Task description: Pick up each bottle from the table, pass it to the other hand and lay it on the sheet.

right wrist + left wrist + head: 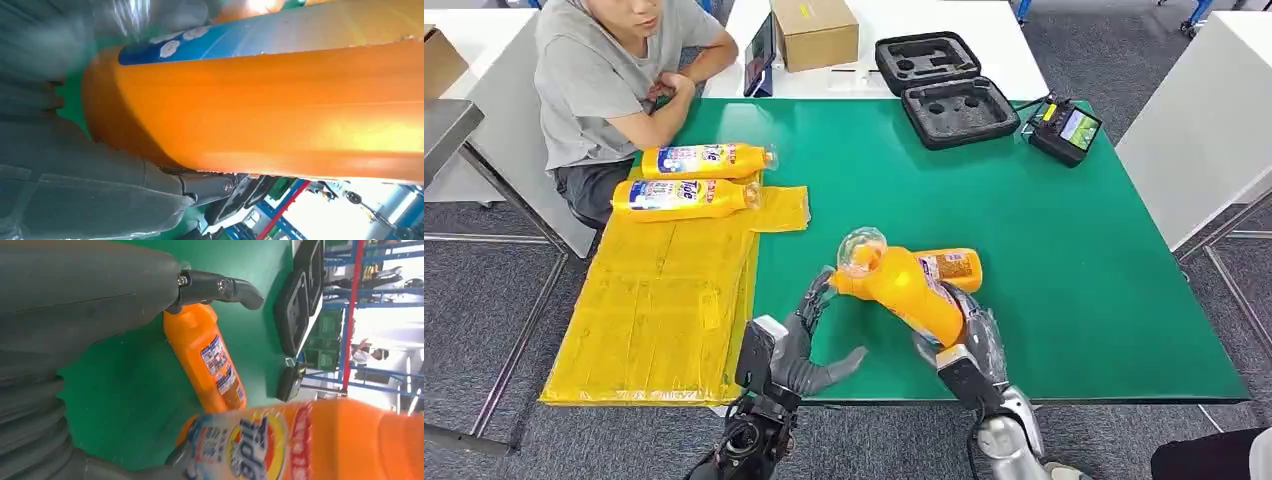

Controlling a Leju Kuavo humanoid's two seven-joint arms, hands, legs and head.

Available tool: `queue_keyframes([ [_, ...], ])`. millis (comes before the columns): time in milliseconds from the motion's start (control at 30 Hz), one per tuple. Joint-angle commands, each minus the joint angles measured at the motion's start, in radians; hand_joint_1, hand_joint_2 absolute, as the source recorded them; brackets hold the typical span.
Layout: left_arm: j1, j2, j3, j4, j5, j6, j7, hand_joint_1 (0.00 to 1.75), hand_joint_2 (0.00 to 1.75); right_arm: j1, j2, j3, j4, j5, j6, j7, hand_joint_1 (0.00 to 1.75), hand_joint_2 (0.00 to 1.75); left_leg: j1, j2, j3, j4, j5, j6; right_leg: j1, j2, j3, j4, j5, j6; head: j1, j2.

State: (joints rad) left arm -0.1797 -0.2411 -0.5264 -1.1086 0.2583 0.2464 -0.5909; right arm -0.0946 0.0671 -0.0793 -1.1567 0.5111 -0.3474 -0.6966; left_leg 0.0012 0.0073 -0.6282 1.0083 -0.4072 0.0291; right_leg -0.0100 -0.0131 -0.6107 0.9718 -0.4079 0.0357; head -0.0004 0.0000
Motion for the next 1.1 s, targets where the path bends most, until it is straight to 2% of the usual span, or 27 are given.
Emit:
queue_keyframes([
  [33, -0.034, 0.009, -0.036, 0.072, 0.026, 0.021, 0.005, 0.0, 1.75, -0.126, 0.05, 0.01, 0.231, 0.014, -0.05, -0.002, 1.75, 1.75, 0.001, 0.003, 0.005, -0.001, -0.002, -0.001, 0.0, 0.005, 0.004, -0.001, 0.0, -0.001, 0.0, 0.0],
  [300, -0.038, 0.007, -0.038, 0.078, 0.029, 0.022, 0.005, 0.0, 1.75, -0.132, 0.056, 0.012, 0.243, 0.017, -0.061, -0.002, 1.75, 1.75, 0.0, 0.001, 0.002, -0.001, 0.0, -0.001, 0.0, 0.002, 0.001, -0.001, 0.0, -0.001, 0.0, 0.0],
  [400, -0.046, 0.001, -0.036, 0.086, 0.041, 0.033, -0.002, 0.0, 1.75, -0.136, 0.057, 0.023, 0.252, 0.015, -0.061, -0.002, 1.75, 1.75, 0.0, 0.002, 0.006, -0.001, -0.002, -0.002, 0.0, 0.003, 0.005, -0.001, -0.002, -0.001, 0.0, 0.0],
  [467, -0.063, -0.01, -0.033, 0.098, 0.039, 0.085, -0.042, 0.0, 1.75, -0.153, 0.065, 0.054, 0.289, 0.014, -0.07, -0.002, 1.75, 1.75, 0.001, 0.001, 0.004, -0.001, -0.001, -0.001, 0.0, 0.002, 0.003, -0.001, -0.001, -0.001, 0.0, 0.0],
  [833, -0.152, -0.054, -0.021, 0.209, 0.074, 0.167, -0.089, 0.0, 1.75, -0.213, 0.079, 0.184, 0.421, -0.014, -0.13, -0.002, 1.75, 1.75, 0.001, 0.001, 0.003, -0.001, 0.0, -0.001, 0.001, 0.002, 0.002, -0.001, 0.0, -0.001, 0.0, 0.0],
  [900, -0.153, -0.058, -0.013, 0.208, 0.046, 0.218, -0.107, 0.0, 1.75, -0.217, 0.073, 0.223, 0.419, -0.042, -0.138, -0.002, 1.75, 1.75, 0.001, 0.001, 0.003, -0.001, -0.001, -0.001, 0.0, 0.002, 0.003, -0.001, 0.0, -0.001, 0.0, 0.0],
  [933, -0.151, -0.059, -0.01, 0.206, 0.041, 0.221, -0.107, 0.0, 1.75, -0.217, 0.072, 0.232, 0.418, -0.046, -0.143, -0.002, 1.75, 1.75, 0.001, 0.002, 0.006, -0.001, -0.002, -0.002, 0.001, 0.004, 0.005, 0.0, -0.002, -0.001, 0.0, 0.0],
  [1100, -0.147, -0.066, 0.009, 0.208, 0.031, 0.226, -0.107, 0.0, 1.75, -0.209, 0.07, 0.254, 0.403, -0.062, -0.148, -0.002, 1.75, 1.75, 0.0, 0.001, 0.004, -0.001, -0.001, -0.001, 0.0, 0.002, 0.003, 0.0, -0.001, -0.001, 0.0, 0.0],
])
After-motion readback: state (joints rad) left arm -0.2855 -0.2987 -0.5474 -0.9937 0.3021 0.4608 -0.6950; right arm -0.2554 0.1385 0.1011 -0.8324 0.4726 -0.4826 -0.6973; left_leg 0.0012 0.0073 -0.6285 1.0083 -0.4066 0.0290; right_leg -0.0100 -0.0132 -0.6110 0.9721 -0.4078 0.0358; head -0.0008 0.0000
